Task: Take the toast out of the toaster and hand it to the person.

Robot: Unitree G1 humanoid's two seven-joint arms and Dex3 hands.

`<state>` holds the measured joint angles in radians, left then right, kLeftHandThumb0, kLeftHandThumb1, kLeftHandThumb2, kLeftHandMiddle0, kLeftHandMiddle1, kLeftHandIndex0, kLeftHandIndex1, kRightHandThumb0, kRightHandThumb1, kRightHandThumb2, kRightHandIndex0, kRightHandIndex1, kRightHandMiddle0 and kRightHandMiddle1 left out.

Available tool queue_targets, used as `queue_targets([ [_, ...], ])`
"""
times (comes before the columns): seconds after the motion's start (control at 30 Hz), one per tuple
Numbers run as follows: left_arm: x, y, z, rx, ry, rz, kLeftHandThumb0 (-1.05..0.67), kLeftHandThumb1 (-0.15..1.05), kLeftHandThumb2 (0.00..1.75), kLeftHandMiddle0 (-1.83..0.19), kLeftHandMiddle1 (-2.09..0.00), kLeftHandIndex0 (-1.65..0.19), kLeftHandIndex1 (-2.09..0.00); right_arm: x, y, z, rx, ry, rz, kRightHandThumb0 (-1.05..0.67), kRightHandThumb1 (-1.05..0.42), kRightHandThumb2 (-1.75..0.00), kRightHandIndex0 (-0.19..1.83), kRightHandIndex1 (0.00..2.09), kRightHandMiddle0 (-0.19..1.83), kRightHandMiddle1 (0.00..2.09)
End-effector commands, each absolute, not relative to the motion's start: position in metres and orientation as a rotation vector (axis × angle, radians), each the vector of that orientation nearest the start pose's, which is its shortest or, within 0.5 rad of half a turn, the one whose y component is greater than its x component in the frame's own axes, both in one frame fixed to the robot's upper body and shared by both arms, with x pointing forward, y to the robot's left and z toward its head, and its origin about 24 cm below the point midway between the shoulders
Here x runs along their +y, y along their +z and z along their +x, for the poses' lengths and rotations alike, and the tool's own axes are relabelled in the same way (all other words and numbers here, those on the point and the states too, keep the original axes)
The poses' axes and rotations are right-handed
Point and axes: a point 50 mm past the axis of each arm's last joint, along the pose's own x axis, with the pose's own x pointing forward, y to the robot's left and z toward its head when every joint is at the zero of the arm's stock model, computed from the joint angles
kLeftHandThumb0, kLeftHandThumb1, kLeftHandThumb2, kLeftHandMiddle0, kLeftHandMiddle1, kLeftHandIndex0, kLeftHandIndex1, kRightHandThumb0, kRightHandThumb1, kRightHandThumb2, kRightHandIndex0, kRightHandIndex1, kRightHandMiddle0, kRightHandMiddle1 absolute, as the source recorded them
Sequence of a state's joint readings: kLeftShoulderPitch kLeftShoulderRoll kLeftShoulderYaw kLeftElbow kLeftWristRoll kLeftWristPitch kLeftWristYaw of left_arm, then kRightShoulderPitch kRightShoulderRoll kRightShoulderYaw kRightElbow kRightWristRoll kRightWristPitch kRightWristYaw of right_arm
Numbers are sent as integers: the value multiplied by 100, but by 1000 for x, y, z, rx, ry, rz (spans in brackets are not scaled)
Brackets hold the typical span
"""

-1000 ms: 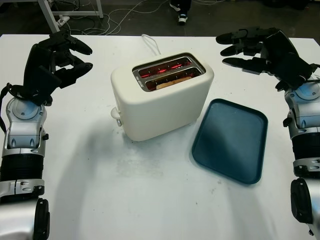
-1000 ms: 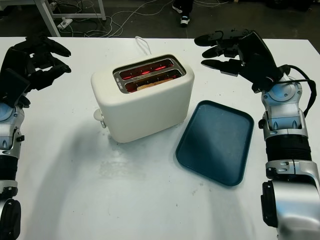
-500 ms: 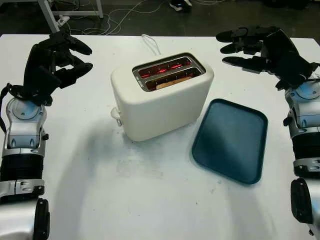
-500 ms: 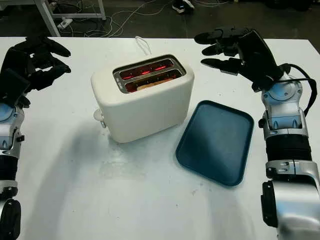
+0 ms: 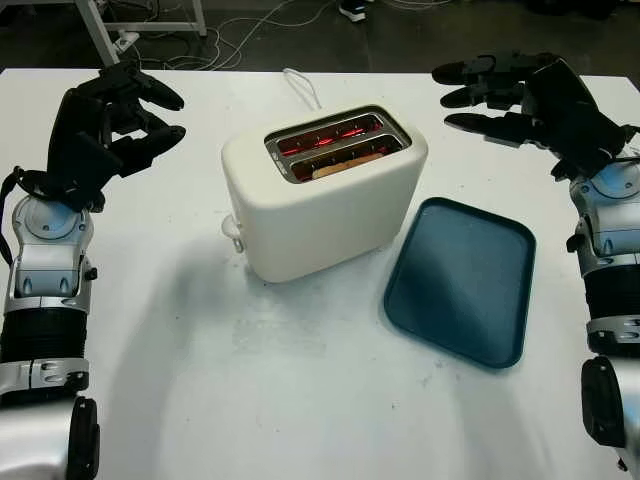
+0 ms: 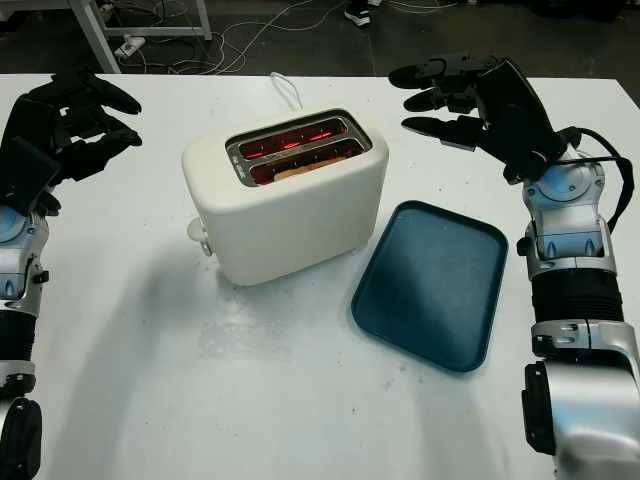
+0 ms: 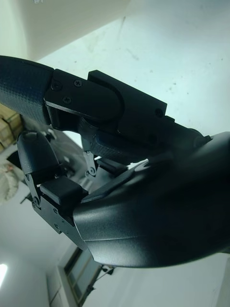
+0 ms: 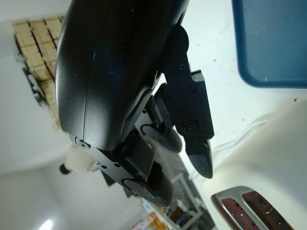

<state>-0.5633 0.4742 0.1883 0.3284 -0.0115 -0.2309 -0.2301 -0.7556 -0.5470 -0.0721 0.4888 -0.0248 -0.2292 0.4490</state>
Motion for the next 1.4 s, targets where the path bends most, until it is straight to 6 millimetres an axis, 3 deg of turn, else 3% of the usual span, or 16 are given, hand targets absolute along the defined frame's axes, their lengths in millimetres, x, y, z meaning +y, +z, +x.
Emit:
queue_targets([
  [0.0, 247, 193, 334, -471, -48, 441, -105, 92, 19, -74, -118, -60, -116, -225, 220, 361, -411, 298, -606, -25, -88, 0, 67, 47, 81, 5],
  [1.1, 247, 191, 333, -463, -37, 440, -105, 92, 19, -75, -116, -61, -115, -225, 221, 361, -415, 303, -618, -29, -86, 0, 71, 45, 84, 4],
  [1.2, 247, 190, 334, -459, -36, 442, -105, 92, 18, -75, -116, -62, -115, -222, 228, 362, -426, 320, -622, -26, -81, 0, 71, 45, 83, 4],
  [1.37, 248, 190, 334, -460, -38, 436, -105, 92, 18, -75, -116, -62, -115, -207, 261, 364, -475, 349, -666, -23, -71, 0, 73, 46, 85, 4],
])
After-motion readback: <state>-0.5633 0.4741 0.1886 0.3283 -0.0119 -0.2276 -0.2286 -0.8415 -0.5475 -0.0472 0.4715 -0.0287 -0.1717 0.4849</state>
